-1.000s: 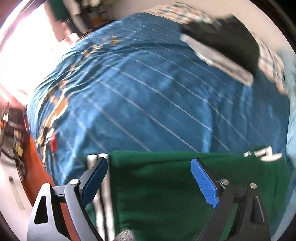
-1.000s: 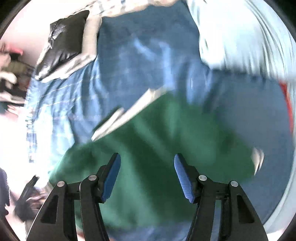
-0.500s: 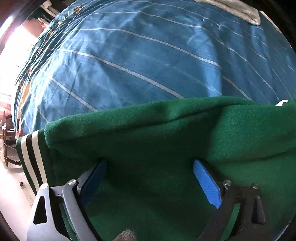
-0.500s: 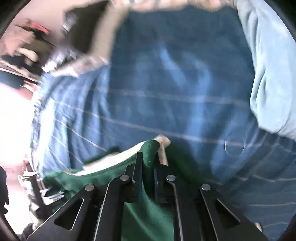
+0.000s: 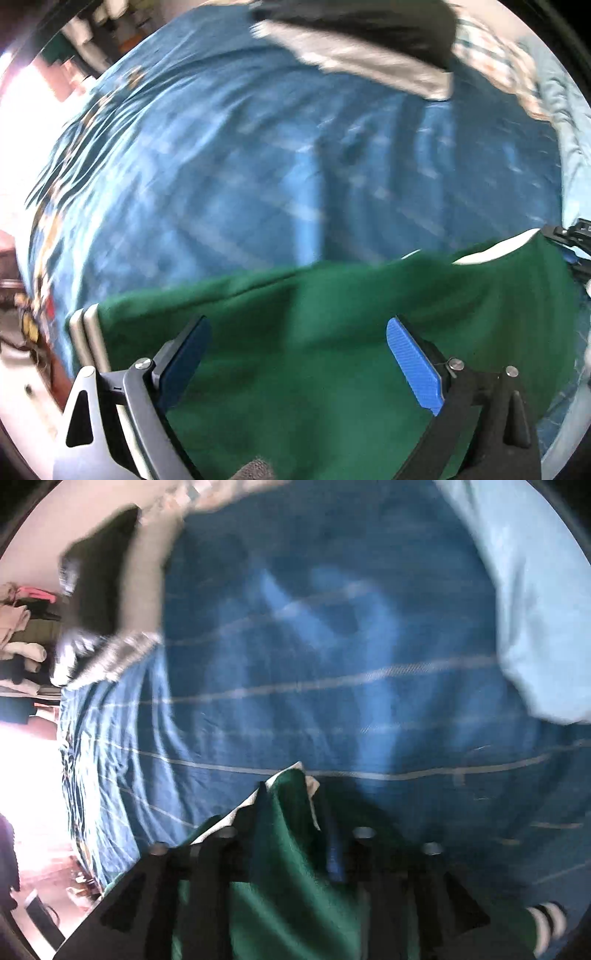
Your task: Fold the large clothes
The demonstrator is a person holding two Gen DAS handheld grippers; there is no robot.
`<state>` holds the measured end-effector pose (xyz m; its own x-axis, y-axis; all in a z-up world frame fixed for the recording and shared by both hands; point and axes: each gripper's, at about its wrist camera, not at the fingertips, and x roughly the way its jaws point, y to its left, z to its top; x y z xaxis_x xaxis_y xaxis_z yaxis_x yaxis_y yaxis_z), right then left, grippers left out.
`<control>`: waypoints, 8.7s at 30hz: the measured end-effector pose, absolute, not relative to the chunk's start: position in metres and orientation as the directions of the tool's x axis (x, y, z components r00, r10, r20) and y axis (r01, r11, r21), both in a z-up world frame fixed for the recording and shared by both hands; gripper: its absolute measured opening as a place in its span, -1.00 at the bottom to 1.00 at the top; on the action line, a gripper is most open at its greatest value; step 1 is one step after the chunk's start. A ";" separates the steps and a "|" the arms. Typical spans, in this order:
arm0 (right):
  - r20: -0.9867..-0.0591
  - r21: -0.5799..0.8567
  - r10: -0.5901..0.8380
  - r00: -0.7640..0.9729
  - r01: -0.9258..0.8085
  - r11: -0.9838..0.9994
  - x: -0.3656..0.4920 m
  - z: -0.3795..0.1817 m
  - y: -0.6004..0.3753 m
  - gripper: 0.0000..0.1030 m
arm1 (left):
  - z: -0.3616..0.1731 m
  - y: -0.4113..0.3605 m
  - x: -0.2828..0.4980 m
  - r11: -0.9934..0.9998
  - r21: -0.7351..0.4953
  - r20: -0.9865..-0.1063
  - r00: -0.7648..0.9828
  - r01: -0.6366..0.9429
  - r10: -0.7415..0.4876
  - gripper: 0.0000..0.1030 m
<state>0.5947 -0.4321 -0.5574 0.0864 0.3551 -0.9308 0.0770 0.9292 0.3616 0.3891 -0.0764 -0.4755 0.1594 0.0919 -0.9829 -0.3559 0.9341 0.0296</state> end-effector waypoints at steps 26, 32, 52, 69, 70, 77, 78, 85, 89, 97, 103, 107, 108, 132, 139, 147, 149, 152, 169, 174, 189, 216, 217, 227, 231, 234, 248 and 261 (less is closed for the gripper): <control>-0.891 0.426 0.435 0.130 0.573 0.700 0.416 -0.486 -0.594 0.51 | -0.482 -0.075 0.294 0.879 0.035 -0.993 0.081 -0.476 0.083 0.91; -0.674 0.592 0.723 0.155 0.699 0.401 0.356 -0.599 -0.604 0.51 | -0.536 -0.097 0.274 0.897 0.096 -0.995 -0.044 -0.431 0.085 0.91; -0.423 0.720 0.601 0.678 0.654 -0.232 0.333 -0.667 -0.655 -0.14 | -0.565 -0.092 0.264 0.913 0.088 -0.996 -0.042 -0.399 0.077 1.00; -0.868 0.466 0.496 0.022 0.376 0.801 0.369 -0.484 -0.536 0.37 | -0.475 0.038 0.088 0.507 -0.025 -0.999 0.037 -0.861 0.014 0.99; -0.856 0.487 0.516 0.008 0.342 0.804 0.375 -0.479 -0.513 0.37 | -0.483 0.043 0.084 0.515 -0.041 -0.999 0.046 -0.856 -0.002 0.99; -0.798 0.555 0.584 -0.152 0.193 0.809 0.360 -0.502 -0.390 0.37 | -0.528 0.053 0.111 0.640 -0.114 -0.993 0.112 -0.760 -0.044 0.56; -0.790 0.559 0.588 -0.174 0.189 0.807 0.356 -0.506 -0.375 0.37 | -0.526 0.049 0.118 0.682 -0.100 -0.993 0.120 -0.725 -0.017 -0.09; -0.768 0.572 0.588 -0.253 0.142 0.808 0.329 -0.519 -0.305 0.37 | -0.501 0.092 0.132 0.680 -0.112 -0.973 0.218 -0.725 0.071 -0.97; -0.765 0.580 0.582 -0.275 0.097 0.809 0.325 -0.517 -0.286 0.37 | -0.493 0.155 0.126 0.620 -0.113 -0.958 0.251 -0.776 0.140 -1.00; -0.767 0.578 0.537 -0.350 -0.016 0.816 0.333 -0.513 -0.240 0.38 | -0.483 0.164 0.110 0.533 -0.204 -0.965 0.260 -0.821 0.030 -0.91; -0.800 0.550 0.466 -0.379 -0.150 0.822 0.338 -0.507 -0.154 0.49 | -0.495 0.149 0.107 0.566 0.038 -0.972 0.099 -0.824 0.211 1.00; -0.832 0.516 0.406 -0.378 -0.258 0.817 0.327 -0.507 -0.067 0.57 | -0.500 0.153 0.096 0.570 0.105 -0.960 0.066 -0.815 0.272 1.00; -0.833 0.515 0.403 -0.378 -0.265 0.815 0.325 -0.509 -0.053 0.58 | -0.500 0.154 0.095 0.575 0.119 -0.957 0.062 -0.809 0.285 1.00; -0.896 0.388 0.309 -0.319 -0.223 0.894 0.320 -0.525 0.020 -0.69 | -0.522 0.178 0.026 0.501 0.096 -0.972 0.028 -0.860 0.234 1.00; -0.734 0.566 0.486 -0.474 -0.031 0.824 0.333 -0.539 0.016 0.57 | -0.492 0.171 0.024 0.494 0.015 -0.978 0.092 -0.869 0.190 1.00; -0.498 0.677 0.617 -0.609 0.172 0.716 0.303 -0.584 -0.040 0.57 | -0.478 0.128 0.045 0.573 -0.039 -0.985 0.129 -0.819 0.117 1.00; -0.455 0.677 0.634 -0.625 0.219 0.702 0.310 -0.591 -0.044 0.57 | -0.478 0.121 0.059 0.600 -0.041 -0.986 0.130 -0.799 0.105 1.00; -0.435 0.735 0.686 -0.583 0.211 0.645 0.336 -0.557 -0.065 0.57 | -0.472 0.121 0.081 0.632 -0.067 -0.979 0.174 -0.772 0.109 1.00; -0.837 0.518 0.519 -0.173 0.056 0.853 0.473 -0.487 -0.304 0.13 | -0.547 0.156 0.254 0.773 -0.064 -0.983 0.173 -0.631 0.060 -0.35; -0.944 0.298 0.281 -0.171 -0.080 0.951 0.483 -0.539 -0.259 -0.70 | -0.547 0.163 0.260 0.761 -0.013 -0.988 0.126 -0.649 0.090 -0.34; -0.970 0.242 0.243 0.012 0.135 0.961 0.553 -0.449 -0.465 0.44 | -0.488 0.143 0.248 0.704 -0.018 -0.967 0.191 -0.710 0.167 0.87; -0.984 0.167 0.144 -0.107 -0.241 0.956 0.498 -0.502 -0.350 0.05 | -0.508 0.056 0.256 0.728 0.116 -0.975 0.063 -0.676 0.214 1.00; -0.986 0.147 0.122 -0.117 -0.238 0.960 0.493 -0.514 -0.347 0.07 | -0.525 0.050 0.258 0.727 0.127 -0.977 0.042 -0.674 0.209 1.00; -0.978 0.169 0.149 -0.149 -0.132 0.977 0.494 -0.488 -0.341 0.16 | -0.572 0.039 0.253 0.715 0.151 -0.956 0.083 -0.683 0.281 1.00; -0.983 0.114 0.096 -0.155 -0.113 0.987 0.467 -0.482 -0.345 0.16 | -0.572 0.042 0.252 0.696 0.151 -0.956 0.077 -0.702 0.285 1.00; -0.982 0.026 0.000 -0.190 -0.135 0.990 0.433 -0.512 -0.345 0.16 | -0.572 0.043 0.252 0.690 0.158 -0.953 0.073 -0.707 0.293 1.00; -0.985 0.009 -0.006 -0.170 -0.087 0.996 0.435 -0.540 -0.345 0.73 | -0.566 0.045 0.254 0.691 0.127 -0.970 0.055 -0.711 0.236 1.00; -0.954 0.281 0.247 -0.173 -0.220 0.934 0.364 -0.475 -0.349 -0.35 | -0.503 0.051 0.034 0.107 -0.257 -0.963 0.263 -0.960 0.049 1.00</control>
<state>0.3642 -0.3491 -0.4752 -0.1727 0.2466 -0.9536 -0.2197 0.9341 0.2814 0.0341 0.0507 -0.5033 0.2634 0.0494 -0.9634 -0.9605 0.1067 -0.2571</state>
